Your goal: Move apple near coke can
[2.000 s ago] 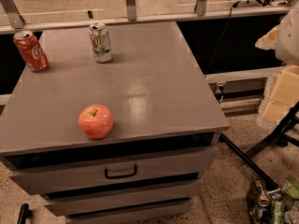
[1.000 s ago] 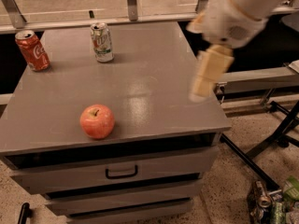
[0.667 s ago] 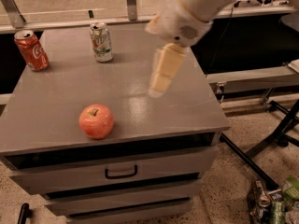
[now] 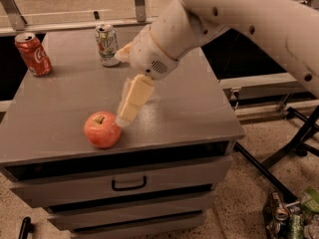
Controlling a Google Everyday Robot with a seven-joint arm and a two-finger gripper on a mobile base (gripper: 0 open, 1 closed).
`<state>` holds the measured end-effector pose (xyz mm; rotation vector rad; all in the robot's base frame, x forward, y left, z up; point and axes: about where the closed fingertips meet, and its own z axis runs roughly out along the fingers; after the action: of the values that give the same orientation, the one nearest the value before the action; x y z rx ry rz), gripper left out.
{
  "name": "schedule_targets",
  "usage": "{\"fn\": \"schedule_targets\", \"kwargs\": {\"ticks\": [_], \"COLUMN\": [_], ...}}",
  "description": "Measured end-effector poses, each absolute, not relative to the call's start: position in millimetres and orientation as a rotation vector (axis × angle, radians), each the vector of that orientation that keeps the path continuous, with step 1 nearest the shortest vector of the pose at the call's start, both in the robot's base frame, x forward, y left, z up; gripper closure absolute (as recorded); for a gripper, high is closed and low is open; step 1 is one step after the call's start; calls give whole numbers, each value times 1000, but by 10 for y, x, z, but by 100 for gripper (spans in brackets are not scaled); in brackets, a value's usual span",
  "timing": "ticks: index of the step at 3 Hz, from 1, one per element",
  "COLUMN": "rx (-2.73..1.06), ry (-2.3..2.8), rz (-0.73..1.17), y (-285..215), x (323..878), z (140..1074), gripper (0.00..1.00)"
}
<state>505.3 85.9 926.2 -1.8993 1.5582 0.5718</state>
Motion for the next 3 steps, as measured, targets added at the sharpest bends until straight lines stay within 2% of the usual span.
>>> {"fn": "schedule_targets", "kwargs": {"ticks": [3], "rx": [-1943], "ry": [1564], "rz": [771], "y": [999], "x": [4559], "z": [8770], "gripper": [0]}}
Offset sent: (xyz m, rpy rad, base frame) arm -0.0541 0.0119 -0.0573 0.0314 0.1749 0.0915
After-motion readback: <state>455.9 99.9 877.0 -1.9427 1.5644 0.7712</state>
